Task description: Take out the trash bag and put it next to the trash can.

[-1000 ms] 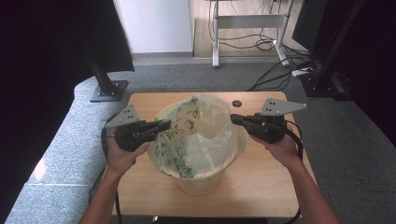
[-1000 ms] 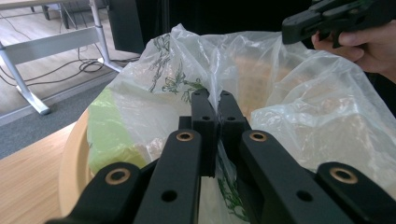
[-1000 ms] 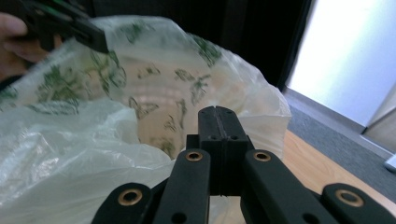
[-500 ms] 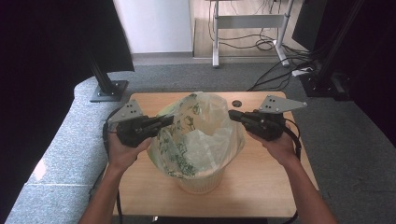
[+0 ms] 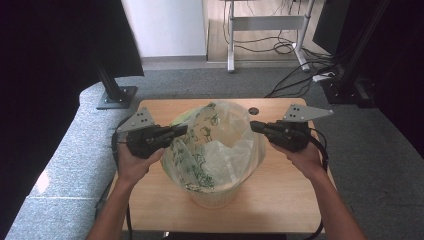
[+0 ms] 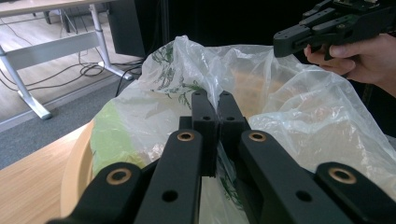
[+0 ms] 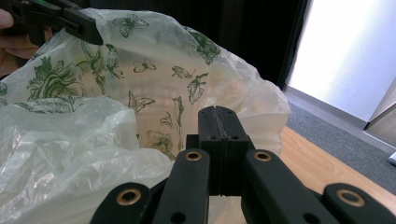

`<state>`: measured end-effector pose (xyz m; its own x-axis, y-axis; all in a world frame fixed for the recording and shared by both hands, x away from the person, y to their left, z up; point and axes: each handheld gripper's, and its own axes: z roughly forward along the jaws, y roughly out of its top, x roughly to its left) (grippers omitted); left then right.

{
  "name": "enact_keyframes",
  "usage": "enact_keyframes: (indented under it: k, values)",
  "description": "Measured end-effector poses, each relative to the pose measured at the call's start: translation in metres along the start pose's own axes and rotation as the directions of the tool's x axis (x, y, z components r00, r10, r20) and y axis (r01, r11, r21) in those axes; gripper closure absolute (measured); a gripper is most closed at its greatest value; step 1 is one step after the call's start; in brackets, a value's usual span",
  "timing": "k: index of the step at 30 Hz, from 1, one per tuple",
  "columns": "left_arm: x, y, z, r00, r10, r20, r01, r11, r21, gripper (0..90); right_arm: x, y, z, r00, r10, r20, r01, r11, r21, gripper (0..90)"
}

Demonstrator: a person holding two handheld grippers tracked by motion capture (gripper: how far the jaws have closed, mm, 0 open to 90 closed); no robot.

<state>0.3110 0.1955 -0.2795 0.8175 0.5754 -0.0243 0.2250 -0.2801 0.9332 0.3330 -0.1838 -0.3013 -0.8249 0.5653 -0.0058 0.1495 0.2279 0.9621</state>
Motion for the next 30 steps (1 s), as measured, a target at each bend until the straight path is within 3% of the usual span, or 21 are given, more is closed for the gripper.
enact_keyframes:
  k: [3,6,9,15,20,24,27,30]
  values:
    - [0.001,0.000,0.001,1.0000,-0.005,0.005,0.005,1.0000,-0.006,89.3,-0.005,-0.001,-0.002,0.9998,0.012,-0.017,-0.012,1.000,-0.017,84.2]
    - [0.001,0.000,0.001,0.9999,-0.008,0.006,0.008,0.9999,-0.011,89.3,-0.012,0.001,-0.001,0.9988,0.032,-0.036,-0.034,0.999,-0.042,67.2]
    - [0.001,-0.001,0.003,0.9998,-0.015,0.011,0.015,0.9998,-0.016,89.2,-0.024,0.006,0.005,0.9982,0.056,-0.022,-0.056,0.997,-0.044,58.3]
    - [0.002,-0.001,0.004,0.9997,-0.022,0.014,0.022,0.9996,-0.019,89.2,-0.045,0.006,0.037,0.9981,0.057,-0.023,-0.055,0.996,0.068,52.0]
    - [0.001,0.000,0.005,0.9997,-0.017,0.018,0.018,0.9997,-0.017,89.2,-0.063,0.000,0.063,0.9963,0.077,-0.037,-0.072,0.989,0.131,53.2]
    - [0.002,-0.001,0.006,0.9997,-0.016,0.021,0.016,0.9997,-0.016,89.2,-0.067,-0.004,0.071,0.9938,0.097,-0.053,-0.089,0.986,0.142,54.0]
    - [0.003,-0.001,0.006,0.9996,-0.021,0.021,0.022,0.9996,-0.018,89.2,-0.069,-0.007,0.073,0.9931,0.107,-0.049,-0.099,0.986,0.132,66.1]
    - [0.004,-0.003,0.005,0.9995,-0.024,0.019,0.024,0.9995,-0.020,89.1,-0.069,-0.007,0.072,0.9935,0.104,-0.047,-0.097,0.987,0.127,71.7]
